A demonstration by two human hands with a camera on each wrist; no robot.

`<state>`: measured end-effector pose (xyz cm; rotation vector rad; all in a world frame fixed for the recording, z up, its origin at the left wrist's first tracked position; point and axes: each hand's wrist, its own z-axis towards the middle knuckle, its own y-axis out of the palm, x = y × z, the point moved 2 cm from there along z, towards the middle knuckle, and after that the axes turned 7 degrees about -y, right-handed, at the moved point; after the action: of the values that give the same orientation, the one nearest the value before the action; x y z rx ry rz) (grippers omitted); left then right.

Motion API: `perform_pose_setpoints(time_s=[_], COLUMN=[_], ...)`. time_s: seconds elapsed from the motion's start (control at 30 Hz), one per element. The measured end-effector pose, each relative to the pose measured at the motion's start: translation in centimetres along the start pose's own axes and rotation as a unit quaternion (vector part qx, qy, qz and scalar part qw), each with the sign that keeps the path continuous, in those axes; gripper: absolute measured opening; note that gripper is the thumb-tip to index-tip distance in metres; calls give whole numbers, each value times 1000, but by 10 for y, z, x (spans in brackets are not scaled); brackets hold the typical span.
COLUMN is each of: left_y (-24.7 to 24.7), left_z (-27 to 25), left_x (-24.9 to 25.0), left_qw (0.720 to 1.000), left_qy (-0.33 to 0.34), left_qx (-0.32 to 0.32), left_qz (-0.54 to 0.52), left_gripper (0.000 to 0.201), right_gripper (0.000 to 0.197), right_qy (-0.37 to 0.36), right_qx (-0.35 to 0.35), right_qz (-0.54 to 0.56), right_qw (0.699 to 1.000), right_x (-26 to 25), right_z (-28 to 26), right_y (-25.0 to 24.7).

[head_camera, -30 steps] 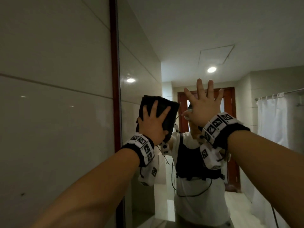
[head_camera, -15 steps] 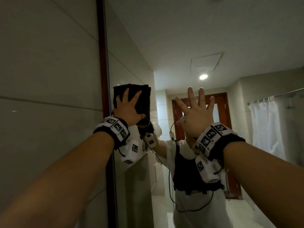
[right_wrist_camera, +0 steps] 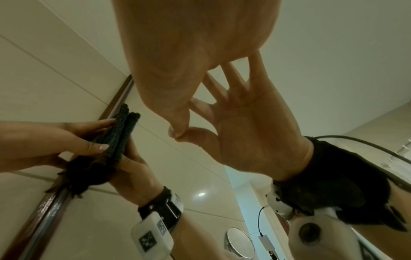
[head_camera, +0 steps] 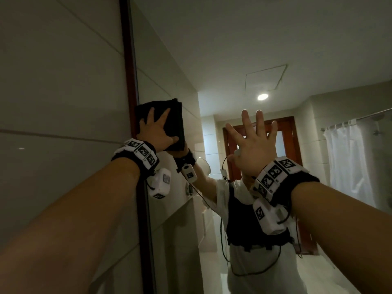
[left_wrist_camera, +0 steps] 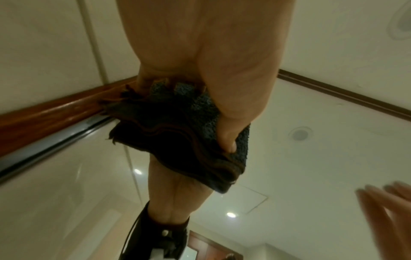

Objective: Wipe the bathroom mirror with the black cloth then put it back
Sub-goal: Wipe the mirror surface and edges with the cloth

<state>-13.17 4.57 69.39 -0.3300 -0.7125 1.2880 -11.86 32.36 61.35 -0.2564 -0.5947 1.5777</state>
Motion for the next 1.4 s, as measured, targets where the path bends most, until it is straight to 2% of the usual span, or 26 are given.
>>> perform_pose_setpoints(time_s=[0.2, 0.5, 0.67, 0.83, 1.13, 1.27, 1.4], left_y=[20, 74, 69, 50, 53, 37, 2], left_z=[-32, -98, -89, -65, -71, -52, -22], left_x=[-7, -6, -3, 8, 0, -11, -27], left_qw=[1000, 995, 995, 995, 977, 970, 955], left_qy=[12, 68, 77, 91, 175, 140, 57], left_qx=[3, 16, -8, -5, 86, 103, 101], left_qz=[11, 66, 58, 51, 82, 173, 273], left_gripper=[101, 96, 94, 92, 72, 74, 66], right_gripper=[87, 86, 86, 86, 86, 84, 84], right_qy=[4, 14, 9, 11, 15, -2, -88], right_qx=[-10, -16, -4, 0, 14, 21, 15], right_qz=[0, 8, 8, 8, 12, 25, 29], right_qw=[1000, 1000, 1000, 1000, 1000, 999, 996], right_x=[-3, -7, -6, -7, -17, -28, -54], right_z=[-1, -2, -3, -4, -3, -4, -3], right_y=[-3, -7, -3, -5, -12, -11, -13])
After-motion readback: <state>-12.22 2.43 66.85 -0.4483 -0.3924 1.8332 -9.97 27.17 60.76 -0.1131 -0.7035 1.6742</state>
